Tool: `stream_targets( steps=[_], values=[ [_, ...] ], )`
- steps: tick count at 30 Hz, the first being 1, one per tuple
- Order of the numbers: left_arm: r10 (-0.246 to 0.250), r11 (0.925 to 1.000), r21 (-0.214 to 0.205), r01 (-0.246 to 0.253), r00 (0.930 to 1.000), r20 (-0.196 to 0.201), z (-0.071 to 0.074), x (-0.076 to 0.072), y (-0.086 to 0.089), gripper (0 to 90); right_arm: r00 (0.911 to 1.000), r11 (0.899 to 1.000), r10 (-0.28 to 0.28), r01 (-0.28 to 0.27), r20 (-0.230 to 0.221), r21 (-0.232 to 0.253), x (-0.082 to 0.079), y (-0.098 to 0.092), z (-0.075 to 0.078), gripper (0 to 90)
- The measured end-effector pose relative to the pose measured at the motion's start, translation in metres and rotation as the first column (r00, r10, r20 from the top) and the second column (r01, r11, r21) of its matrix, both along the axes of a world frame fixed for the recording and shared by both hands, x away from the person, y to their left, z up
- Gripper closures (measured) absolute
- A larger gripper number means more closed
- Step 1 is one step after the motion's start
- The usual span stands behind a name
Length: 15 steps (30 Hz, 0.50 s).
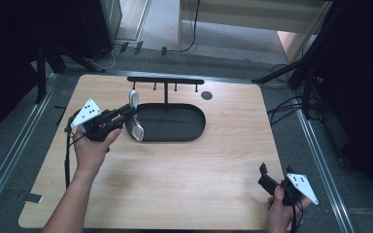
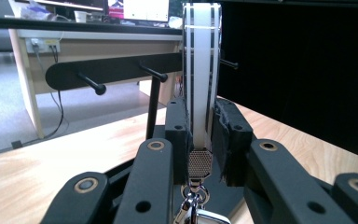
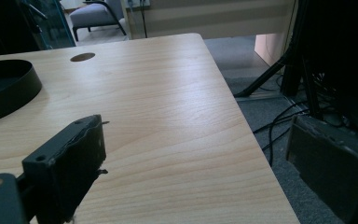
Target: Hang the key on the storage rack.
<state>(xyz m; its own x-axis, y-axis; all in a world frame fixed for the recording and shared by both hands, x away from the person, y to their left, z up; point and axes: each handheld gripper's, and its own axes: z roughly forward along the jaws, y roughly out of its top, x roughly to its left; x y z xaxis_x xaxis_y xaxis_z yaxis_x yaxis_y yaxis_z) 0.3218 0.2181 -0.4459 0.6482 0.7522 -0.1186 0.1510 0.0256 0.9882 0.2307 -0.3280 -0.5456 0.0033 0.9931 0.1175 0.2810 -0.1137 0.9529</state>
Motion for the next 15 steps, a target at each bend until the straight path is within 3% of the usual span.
stream_targets(
  steps=[6, 15],
  values=[
    [-0.015, 0.9998, -0.014, 0.015, 0.9999, 0.008, -0.001, 0.015, 0.000, 77.0, 1.0000, 1.000, 0.002, -0.002, 0.005, -0.006, 0.000, -0.001, 0.000, 4.3],
    [-0.009, 0.9992, -0.038, 0.008, 0.9996, -0.025, -0.006, 0.030, 0.004, 77.0, 1.0000, 1.000, 0.005, -0.005, 0.003, -0.003, 0.000, -0.001, 0.000, 4.3]
  ],
)
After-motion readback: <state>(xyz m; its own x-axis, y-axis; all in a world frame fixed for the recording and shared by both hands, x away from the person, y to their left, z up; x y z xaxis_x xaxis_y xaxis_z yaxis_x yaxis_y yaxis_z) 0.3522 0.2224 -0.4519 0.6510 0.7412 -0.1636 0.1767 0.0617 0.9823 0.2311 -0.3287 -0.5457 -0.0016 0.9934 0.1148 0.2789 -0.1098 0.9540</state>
